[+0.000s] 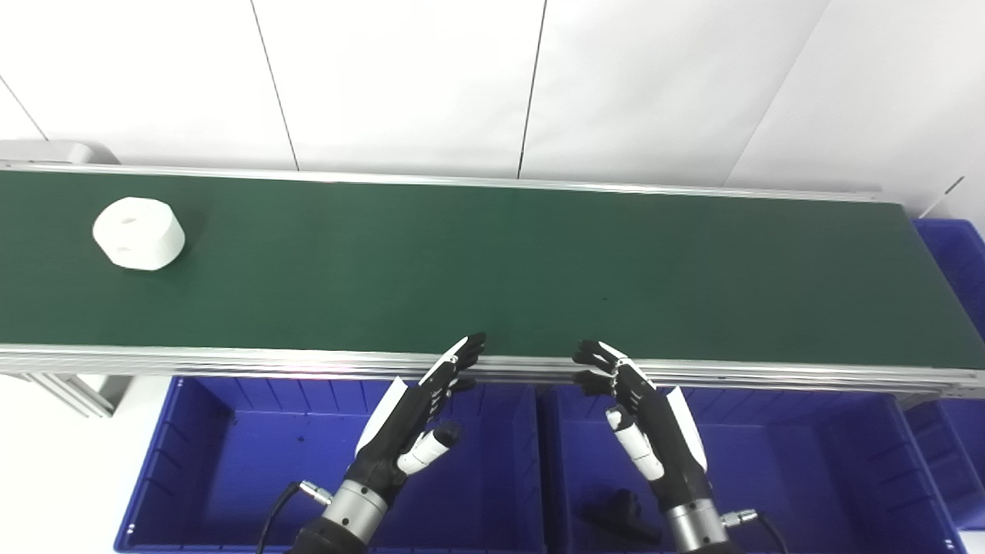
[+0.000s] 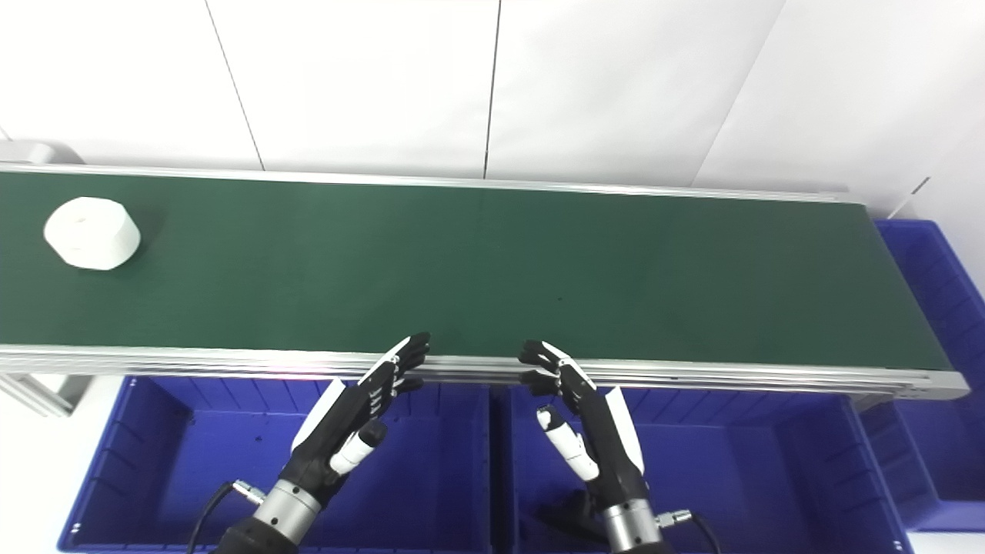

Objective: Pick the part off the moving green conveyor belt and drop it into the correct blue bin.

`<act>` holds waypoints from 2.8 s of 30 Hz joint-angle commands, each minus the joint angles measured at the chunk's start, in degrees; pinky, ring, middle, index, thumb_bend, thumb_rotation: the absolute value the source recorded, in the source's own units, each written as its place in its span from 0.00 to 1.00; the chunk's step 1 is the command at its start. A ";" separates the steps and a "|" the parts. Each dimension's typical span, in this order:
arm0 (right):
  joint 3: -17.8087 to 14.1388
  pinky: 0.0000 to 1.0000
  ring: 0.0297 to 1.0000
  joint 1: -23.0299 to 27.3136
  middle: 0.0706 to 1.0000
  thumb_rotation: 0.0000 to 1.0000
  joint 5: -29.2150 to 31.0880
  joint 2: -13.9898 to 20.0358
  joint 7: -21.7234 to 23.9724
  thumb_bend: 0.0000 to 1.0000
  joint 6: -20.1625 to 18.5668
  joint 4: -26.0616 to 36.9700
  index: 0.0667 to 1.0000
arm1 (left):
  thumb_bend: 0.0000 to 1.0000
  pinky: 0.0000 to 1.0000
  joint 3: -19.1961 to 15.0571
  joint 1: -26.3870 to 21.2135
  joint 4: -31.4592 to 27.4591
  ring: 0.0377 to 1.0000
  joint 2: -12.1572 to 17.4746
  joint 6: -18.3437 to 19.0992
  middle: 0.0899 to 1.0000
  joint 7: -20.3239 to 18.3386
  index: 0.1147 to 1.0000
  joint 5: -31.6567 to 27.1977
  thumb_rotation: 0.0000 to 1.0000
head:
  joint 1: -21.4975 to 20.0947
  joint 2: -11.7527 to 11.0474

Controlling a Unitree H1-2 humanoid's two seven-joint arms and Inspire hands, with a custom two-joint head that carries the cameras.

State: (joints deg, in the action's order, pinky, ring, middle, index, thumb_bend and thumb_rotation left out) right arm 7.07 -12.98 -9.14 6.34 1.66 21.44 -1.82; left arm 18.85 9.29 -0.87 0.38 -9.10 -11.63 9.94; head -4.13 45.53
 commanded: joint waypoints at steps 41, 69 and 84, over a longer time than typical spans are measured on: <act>1.08 0.67 0.72 0.56 0.79 0.98 2.04 3.06 -2.38 0.75 5.48 -7.84 0.80 | 0.98 0.88 1.86 -0.43 8.73 0.94 -1.95 -9.38 0.96 2.68 0.93 0.87 0.98 | 8.45 -13.38; 6.55 0.65 0.71 3.07 0.78 0.96 3.00 6.13 -8.56 0.74 5.49 -13.78 0.77 | 1.00 0.84 1.30 -2.45 16.61 0.92 -2.47 -14.88 0.93 3.68 0.91 0.29 0.92 | 8.98 -19.16; 8.29 0.64 0.70 4.11 0.77 0.97 2.80 7.15 -10.66 0.75 5.49 -15.62 0.77 | 1.00 0.83 1.40 -3.70 19.68 0.92 -2.54 -16.64 0.93 4.24 0.90 0.68 0.92 | 9.54 -21.41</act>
State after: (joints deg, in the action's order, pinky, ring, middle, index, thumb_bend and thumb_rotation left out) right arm 15.36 -9.66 -6.40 12.89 -7.83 23.67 -18.32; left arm 20.15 6.53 20.00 -1.22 -24.17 -7.66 10.53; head 5.36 24.08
